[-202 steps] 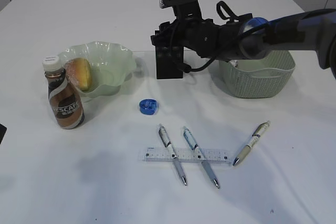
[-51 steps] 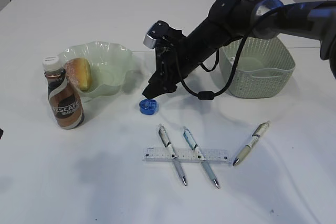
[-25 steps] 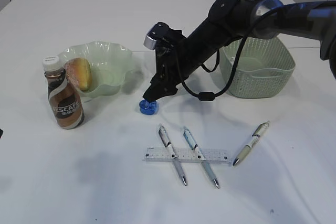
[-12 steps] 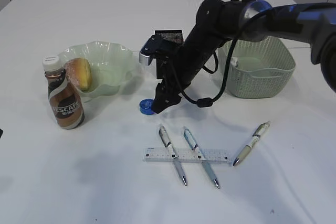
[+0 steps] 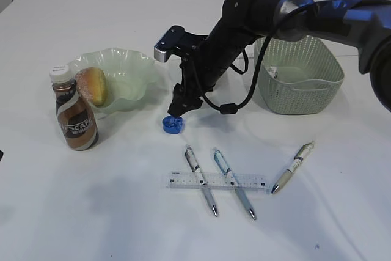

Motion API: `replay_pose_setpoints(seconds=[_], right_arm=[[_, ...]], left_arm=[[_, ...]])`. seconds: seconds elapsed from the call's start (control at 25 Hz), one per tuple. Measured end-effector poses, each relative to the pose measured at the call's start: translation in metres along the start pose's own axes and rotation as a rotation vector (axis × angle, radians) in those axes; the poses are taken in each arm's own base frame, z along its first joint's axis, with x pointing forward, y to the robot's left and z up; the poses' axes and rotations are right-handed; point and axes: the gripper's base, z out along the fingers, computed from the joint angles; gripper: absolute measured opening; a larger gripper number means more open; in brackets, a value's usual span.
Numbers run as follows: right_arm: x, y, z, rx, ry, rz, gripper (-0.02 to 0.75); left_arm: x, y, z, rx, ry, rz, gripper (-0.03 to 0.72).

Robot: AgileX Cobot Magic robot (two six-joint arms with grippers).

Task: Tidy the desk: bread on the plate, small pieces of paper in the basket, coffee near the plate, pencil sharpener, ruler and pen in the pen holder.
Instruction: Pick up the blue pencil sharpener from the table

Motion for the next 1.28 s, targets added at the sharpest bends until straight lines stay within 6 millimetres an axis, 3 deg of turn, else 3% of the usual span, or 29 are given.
replay_pose_setpoints(seconds=[0.2,0.52,1.28], right_arm=[[0.002,-0.001,0.001,0.004,0.012,-0.002,0.528],[0.014,0.002,0.032,-0.033,0.051,0.022,0.528],[0.009,-0.001,0.031,0.004,0.032,0.011,0.528]], left_arm=[[0.0,0.0,0.0,0.0,0.0,0.0,0.501],[0.0,0.0,0.0,0.0,0.0,0.0,0.501],[0.0,0.0,0.0,-0.001,0.0,0.001,0.501]])
